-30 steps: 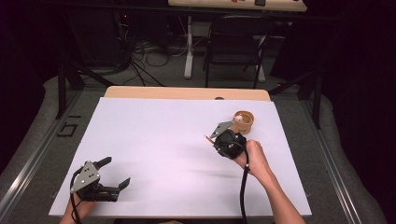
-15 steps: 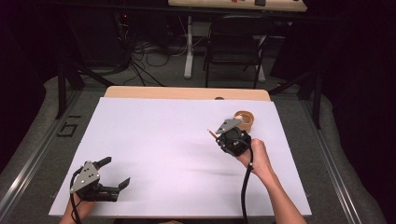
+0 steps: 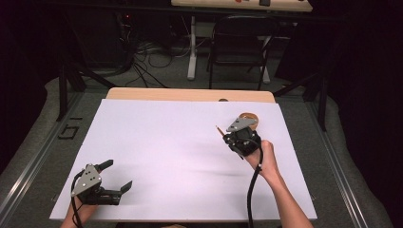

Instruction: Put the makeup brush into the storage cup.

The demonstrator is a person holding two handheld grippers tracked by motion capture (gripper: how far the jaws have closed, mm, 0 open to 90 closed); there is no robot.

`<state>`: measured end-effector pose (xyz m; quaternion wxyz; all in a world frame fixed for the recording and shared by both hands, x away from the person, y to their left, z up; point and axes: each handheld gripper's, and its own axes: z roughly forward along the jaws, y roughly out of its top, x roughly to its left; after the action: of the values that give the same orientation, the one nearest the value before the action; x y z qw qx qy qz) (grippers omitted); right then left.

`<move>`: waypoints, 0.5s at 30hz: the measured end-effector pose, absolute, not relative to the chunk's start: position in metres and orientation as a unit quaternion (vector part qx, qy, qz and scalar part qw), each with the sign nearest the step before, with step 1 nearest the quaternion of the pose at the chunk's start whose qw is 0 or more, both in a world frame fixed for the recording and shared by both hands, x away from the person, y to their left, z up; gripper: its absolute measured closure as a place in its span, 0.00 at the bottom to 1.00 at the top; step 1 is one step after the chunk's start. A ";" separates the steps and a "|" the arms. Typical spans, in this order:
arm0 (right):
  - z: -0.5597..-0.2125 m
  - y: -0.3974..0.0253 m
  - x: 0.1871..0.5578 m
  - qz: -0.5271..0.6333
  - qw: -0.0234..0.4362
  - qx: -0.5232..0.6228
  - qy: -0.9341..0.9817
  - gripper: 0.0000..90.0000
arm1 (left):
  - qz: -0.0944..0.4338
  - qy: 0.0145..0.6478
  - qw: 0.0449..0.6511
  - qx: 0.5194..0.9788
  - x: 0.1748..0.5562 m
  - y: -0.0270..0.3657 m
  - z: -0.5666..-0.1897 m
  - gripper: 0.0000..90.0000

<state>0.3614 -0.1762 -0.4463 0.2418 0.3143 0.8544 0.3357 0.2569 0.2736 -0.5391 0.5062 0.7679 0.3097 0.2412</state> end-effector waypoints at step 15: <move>-0.443 -0.190 0.364 0.369 0.256 0.335 0.828 0.93 | 0.240 0.310 0.506 0.768 0.257 0.273 -0.540 0.00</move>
<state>0.3636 -0.1897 -0.4432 0.2563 0.3346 0.8282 0.3694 0.2571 0.2727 -0.5396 0.5063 0.7682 0.3095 0.2403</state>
